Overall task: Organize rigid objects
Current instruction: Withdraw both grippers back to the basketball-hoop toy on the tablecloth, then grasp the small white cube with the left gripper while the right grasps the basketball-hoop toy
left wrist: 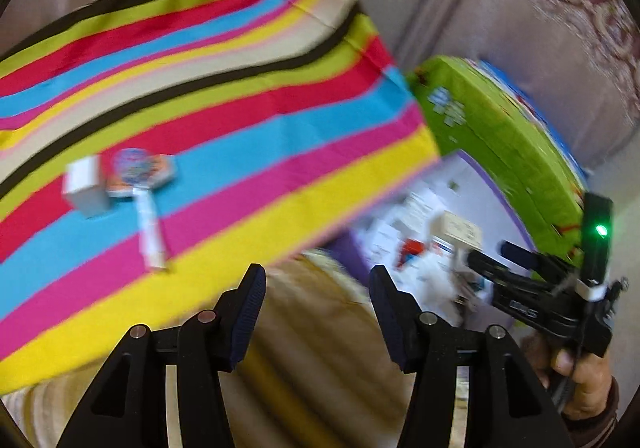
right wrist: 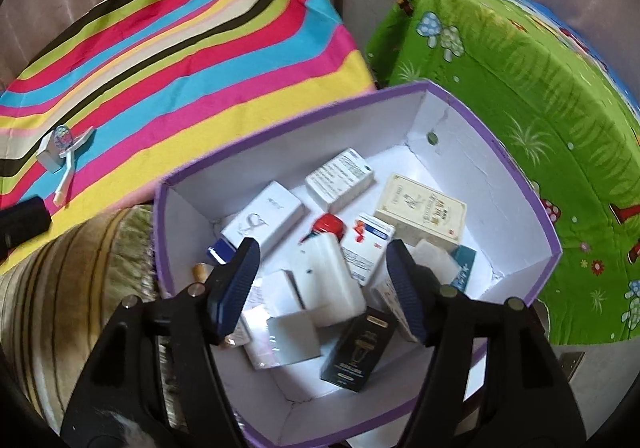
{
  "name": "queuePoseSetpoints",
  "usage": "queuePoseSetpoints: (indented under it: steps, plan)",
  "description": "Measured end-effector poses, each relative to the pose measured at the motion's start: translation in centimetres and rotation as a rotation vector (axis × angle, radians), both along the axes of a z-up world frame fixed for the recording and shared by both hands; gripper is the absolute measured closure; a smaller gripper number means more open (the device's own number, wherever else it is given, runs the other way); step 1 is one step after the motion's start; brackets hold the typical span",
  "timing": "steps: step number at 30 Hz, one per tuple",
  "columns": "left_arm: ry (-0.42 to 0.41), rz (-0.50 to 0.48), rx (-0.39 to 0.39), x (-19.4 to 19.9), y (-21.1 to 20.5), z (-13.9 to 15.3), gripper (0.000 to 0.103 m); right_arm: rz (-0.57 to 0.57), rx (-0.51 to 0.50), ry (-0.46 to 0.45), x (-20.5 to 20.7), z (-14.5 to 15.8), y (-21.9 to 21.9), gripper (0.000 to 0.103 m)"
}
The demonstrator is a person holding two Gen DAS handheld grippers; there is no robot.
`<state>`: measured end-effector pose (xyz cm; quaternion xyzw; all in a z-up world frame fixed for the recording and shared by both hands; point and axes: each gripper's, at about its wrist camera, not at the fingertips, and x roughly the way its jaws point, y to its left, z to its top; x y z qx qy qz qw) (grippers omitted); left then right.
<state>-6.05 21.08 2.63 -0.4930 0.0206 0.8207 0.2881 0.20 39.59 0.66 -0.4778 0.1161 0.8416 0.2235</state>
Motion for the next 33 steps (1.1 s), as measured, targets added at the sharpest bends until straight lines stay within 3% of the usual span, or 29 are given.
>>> queuePoseSetpoints:
  steps: [9, 15, 19, 22, 28, 31, 33]
  plan:
    - [-0.024, 0.281, -0.038, -9.6, -11.7, -1.1, 0.048, 0.138, -0.039, 0.021, -6.0, 0.9, -4.0, 0.028]
    - [-0.110, 0.275, -0.026, -14.6, -11.8, -3.6, 0.048, 0.369, -0.102, 0.005, -12.8, 1.5, -10.2, 0.020]
    - [-0.142, 0.278, -0.089, -17.2, -10.7, -5.6, 0.049, 0.487, -0.122, -0.037, -16.5, 0.6, -14.1, 0.019]
    - [-0.185, 0.280, -0.042, -18.3, -11.4, -6.7, 0.068, 0.545, -0.108, -0.073, -19.3, -0.6, -16.7, 0.019]
    - [-0.185, 0.287, 0.022, -18.6, -13.4, -6.9, 0.068, 0.608, -0.088, -0.139, -24.0, -3.5, -20.5, 0.019]
    - [-0.168, 0.295, 0.027, -18.2, -13.8, -6.7, 0.068, 0.601, -0.070, -0.165, -25.4, -4.6, -21.4, 0.031]
    - [-0.159, 0.290, 0.034, -18.0, -14.0, -6.5, 0.068, 0.601, -0.027, -0.137, -25.7, -4.4, -22.0, 0.058]
